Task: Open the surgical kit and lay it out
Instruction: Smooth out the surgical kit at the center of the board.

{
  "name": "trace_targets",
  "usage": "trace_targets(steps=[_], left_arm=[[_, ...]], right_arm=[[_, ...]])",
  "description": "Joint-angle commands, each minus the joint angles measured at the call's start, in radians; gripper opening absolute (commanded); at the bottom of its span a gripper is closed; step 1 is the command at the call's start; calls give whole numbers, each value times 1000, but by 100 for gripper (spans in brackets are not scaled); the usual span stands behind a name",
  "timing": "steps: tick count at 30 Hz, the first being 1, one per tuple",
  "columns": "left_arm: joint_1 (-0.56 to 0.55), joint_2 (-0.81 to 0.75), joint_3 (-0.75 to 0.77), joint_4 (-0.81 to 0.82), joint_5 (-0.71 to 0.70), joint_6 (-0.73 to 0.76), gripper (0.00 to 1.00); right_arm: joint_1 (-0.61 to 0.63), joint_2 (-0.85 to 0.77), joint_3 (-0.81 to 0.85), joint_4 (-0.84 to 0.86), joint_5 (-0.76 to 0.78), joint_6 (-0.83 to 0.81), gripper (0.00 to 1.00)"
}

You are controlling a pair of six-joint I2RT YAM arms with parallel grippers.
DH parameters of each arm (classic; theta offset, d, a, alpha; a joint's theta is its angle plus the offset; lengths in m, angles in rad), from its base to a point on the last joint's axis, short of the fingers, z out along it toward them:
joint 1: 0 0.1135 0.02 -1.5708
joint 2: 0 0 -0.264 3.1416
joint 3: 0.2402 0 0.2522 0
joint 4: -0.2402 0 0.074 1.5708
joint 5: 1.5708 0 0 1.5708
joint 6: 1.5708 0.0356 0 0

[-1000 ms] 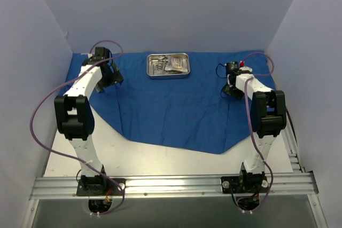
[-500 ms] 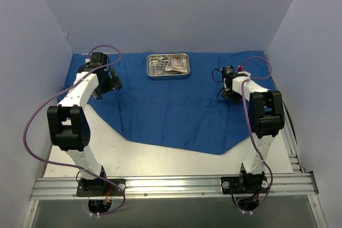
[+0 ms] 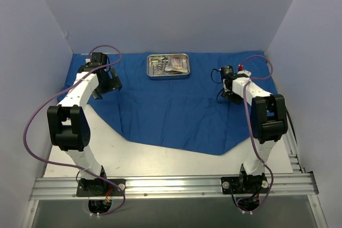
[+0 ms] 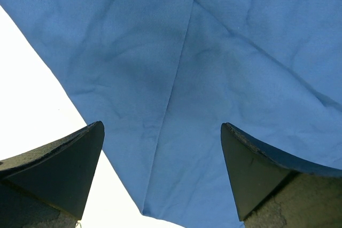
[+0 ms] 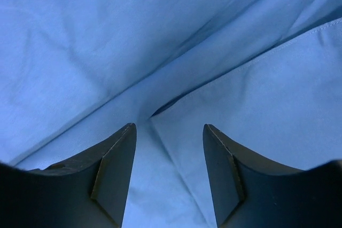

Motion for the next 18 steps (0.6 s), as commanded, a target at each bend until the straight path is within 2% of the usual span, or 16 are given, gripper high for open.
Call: trace_targets(steps=[1,7,18], left_arm=[[1,-38,-1,4,-2,5,100],[0,-36,-2,2,-4,1,100],[1,-32,-10,1,-13,2,100]], right_arm=[[21,-57,30,-61,52,-3,49],[21,-24,-10,-47,8,-2,46],[-1,37,-87,11,23,10,37]])
